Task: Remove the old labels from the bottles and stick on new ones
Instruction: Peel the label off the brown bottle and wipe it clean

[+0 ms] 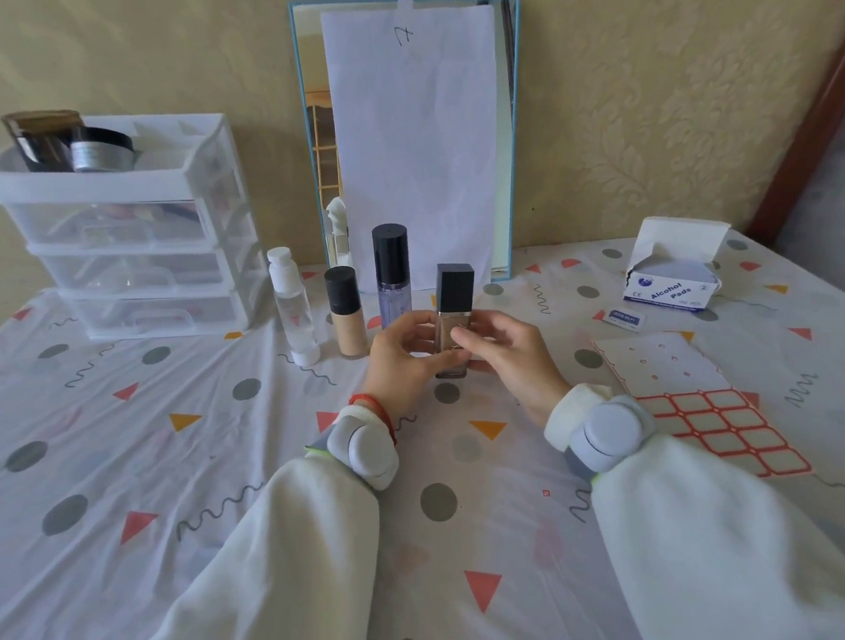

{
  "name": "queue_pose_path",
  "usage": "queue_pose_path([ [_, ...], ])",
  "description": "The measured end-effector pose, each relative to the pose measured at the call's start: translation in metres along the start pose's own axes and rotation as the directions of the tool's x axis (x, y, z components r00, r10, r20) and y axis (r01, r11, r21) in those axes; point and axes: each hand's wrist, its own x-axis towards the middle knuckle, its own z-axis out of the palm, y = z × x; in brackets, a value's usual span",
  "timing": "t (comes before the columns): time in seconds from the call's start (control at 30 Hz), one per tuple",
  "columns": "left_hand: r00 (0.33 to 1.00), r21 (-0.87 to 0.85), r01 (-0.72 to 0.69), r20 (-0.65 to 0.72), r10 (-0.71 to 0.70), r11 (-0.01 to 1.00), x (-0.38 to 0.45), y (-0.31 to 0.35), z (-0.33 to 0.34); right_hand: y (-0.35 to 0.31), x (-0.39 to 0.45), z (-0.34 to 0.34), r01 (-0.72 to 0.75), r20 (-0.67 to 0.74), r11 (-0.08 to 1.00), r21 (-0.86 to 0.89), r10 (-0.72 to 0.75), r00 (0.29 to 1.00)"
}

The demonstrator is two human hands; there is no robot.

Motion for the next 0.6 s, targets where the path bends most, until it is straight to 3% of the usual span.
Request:
queue_pose_path([
  [0.23, 0.999, -0.064, 0.031, 0.019, -0.029, 0.997, -0.001, 0.005, 0.002, -0.005, 0.02, -0.006, 0.026, 0.043, 0.997, -0.074, -0.023, 0.999],
  [0.4, 0.979, -0.024, 0.177, -0.103, -0.178, 0.984, 0.0, 0.001, 0.003, -0.003, 0.041, -0.005, 0.016, -0.011, 0.999, -0.052, -0.016, 1.0],
  [0.5, 0.973, -0.134, 0.223, -0.027, -0.229, 0.966, 0.001, 0.001, 0.003, 0.0, 0.052, -0.002, 0.026, -0.024, 0.996, -0.089, -0.028, 0.999],
  [0.6, 0.973, -0.099, 0.228, 0.045, -0.225, 0.969, 0.0, 0.001, 0.004, 0.006, 0.058, 0.001, 0.016, -0.024, 0.995, -0.095, -0.018, 1.0],
])
